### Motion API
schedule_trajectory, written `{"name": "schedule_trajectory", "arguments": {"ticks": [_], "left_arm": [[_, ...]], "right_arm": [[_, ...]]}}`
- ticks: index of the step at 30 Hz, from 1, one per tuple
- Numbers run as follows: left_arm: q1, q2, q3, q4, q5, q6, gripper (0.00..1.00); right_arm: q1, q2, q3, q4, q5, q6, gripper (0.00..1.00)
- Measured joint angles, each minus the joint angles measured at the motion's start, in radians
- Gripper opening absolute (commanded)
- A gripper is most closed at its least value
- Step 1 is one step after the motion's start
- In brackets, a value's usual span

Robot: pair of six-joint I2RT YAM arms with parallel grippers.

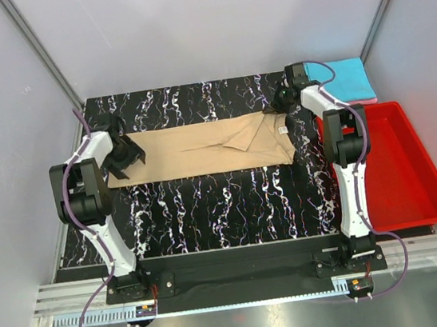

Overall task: Fold and stack the t-shirts
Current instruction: Fold the tshirt

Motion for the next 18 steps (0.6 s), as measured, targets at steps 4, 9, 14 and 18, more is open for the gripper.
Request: {"name": "schedule_trajectory", "arguments": {"ticks": [4,9,14,18], "left_arm": [[-0.003,-0.03,0.047,-0.017,0.008,0.008,0.77],[-0.012,-0.095,0.078,-0.013,0.1,0.039,0.76],[-0.026,-0.073,0.085,-0.002,0.243,0.06,0.76],[-0.033,0.002,0.089,-0.003,0.269,0.068,0.76]], "right_arm": [[0.0,-0.018,0.046,-0.115,0.068,0.019,0.3],[0.006,-0.107,0.05,-0.337,0.175,0.109,0.43],[0.047,-0.264,-0.058,-0.422,0.27,0.249,0.47],[0.099,-0.283,-0.091,-0.435,0.295,0.338,0.47]]}}
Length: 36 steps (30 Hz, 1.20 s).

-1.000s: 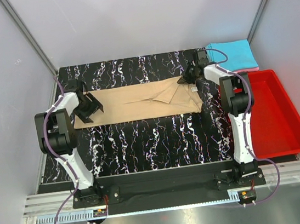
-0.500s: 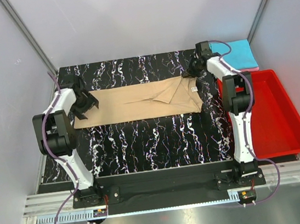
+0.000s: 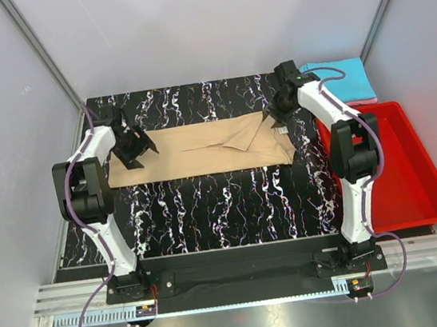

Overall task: Fold and stack the t-shirts
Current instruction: Fold the tshirt

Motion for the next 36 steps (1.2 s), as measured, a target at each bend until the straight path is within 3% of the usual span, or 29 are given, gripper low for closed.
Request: {"name": "schedule_trajectory", "arguments": {"ticks": [8,18,22,28,32,36], "left_arm": [[0.02,0.077,0.0,-0.022,-0.078,-0.007,0.76],[0.05,0.001,-0.128,0.012,-0.213,-0.035,0.76],[0.051,-0.132,-0.208,-0.005,-0.243,-0.037,0.76],[0.009,-0.301,-0.187,0.042,-0.201,0.008,0.75],[-0.034,-0.198,-0.098,0.075,-0.109,0.046,0.74],[-0.054,-0.029,-0.009,0.091,-0.075,0.077,0.74]], "right_arm": [[0.024,0.082,-0.059,0.06,0.05,0.082,0.47],[0.023,0.161,-0.028,0.093,0.15,-0.029,0.47],[0.023,0.224,0.072,0.087,0.174,-0.108,0.47],[0.004,0.393,0.34,0.13,0.105,-0.29,0.5],[-0.013,0.507,0.533,0.145,0.028,-0.413,0.53],[-0.027,0.517,0.562,0.133,-0.013,-0.488,0.56]]}}
